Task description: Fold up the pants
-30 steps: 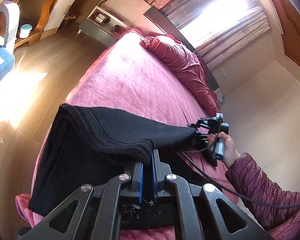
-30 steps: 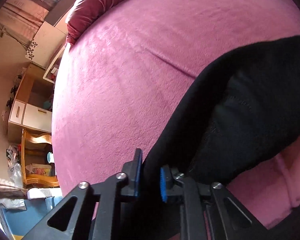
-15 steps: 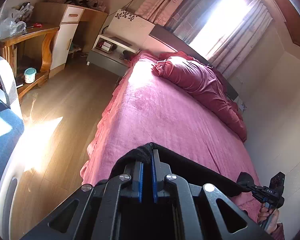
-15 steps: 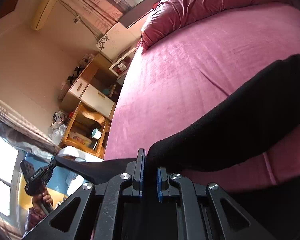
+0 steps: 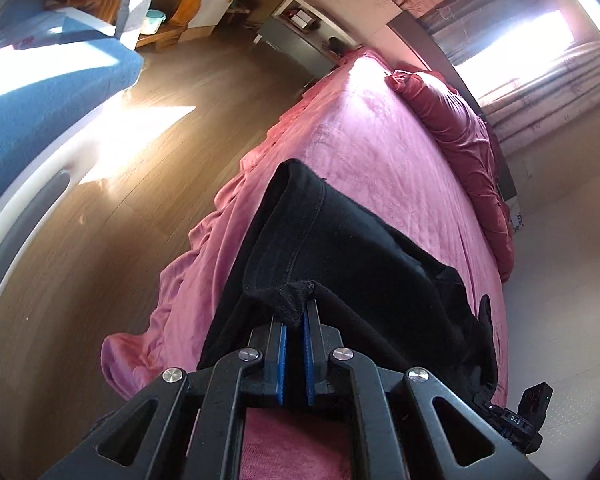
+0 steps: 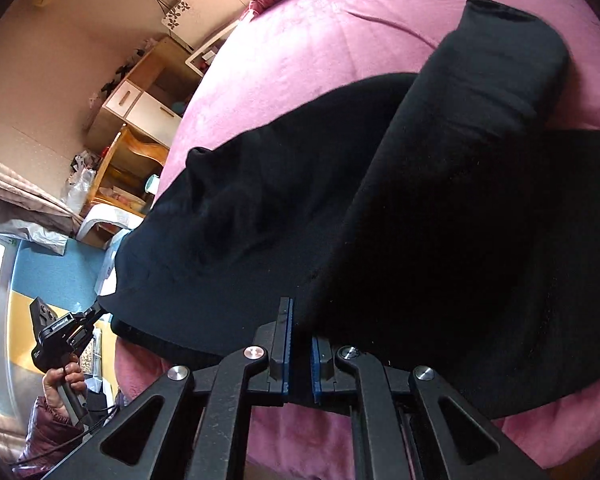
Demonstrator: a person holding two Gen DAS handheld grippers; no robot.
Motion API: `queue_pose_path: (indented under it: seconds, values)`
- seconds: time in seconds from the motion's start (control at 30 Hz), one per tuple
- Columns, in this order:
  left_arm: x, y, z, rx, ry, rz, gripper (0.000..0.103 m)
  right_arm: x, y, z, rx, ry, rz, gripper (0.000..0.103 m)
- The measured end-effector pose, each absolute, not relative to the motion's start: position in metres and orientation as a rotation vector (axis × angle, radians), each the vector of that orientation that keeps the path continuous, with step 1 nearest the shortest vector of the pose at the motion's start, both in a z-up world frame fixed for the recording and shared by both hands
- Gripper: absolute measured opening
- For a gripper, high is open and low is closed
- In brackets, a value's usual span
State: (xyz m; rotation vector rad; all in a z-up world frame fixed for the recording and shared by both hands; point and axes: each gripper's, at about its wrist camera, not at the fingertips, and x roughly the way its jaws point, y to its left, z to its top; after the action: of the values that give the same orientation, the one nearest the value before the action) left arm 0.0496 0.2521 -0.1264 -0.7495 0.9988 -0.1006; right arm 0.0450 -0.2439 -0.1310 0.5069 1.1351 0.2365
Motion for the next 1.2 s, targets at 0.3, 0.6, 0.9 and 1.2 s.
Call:
queue_pose_path:
  seconds: [0.3, 0.6, 0.9, 1.2]
  values:
    - [0.034, 0.26, -0.136, -0.949, 0.996, -0.098, 0.027, 0.059, -0.233, -0.159, 0.484, 1.181, 0.168, 0.008]
    - [0.024, 0.276, -0.145, -1.168, 0.956, -0.053, 0.033, 0.057, -0.235, -0.17, 0.484, 1.178, 0.16, 0.008]
    - [0.036, 0.27, -0.131, -1.005, 0.956, -0.006, 0.008, 0.038, -0.239, -0.14, 0.474, 1.106, 0.194, 0.007]
    - [0.023, 0.271, -0.138, -0.933, 1.026, 0.026, 0.007, 0.022, -0.241, -0.151, 0.455, 1.155, 0.189, 0.007]
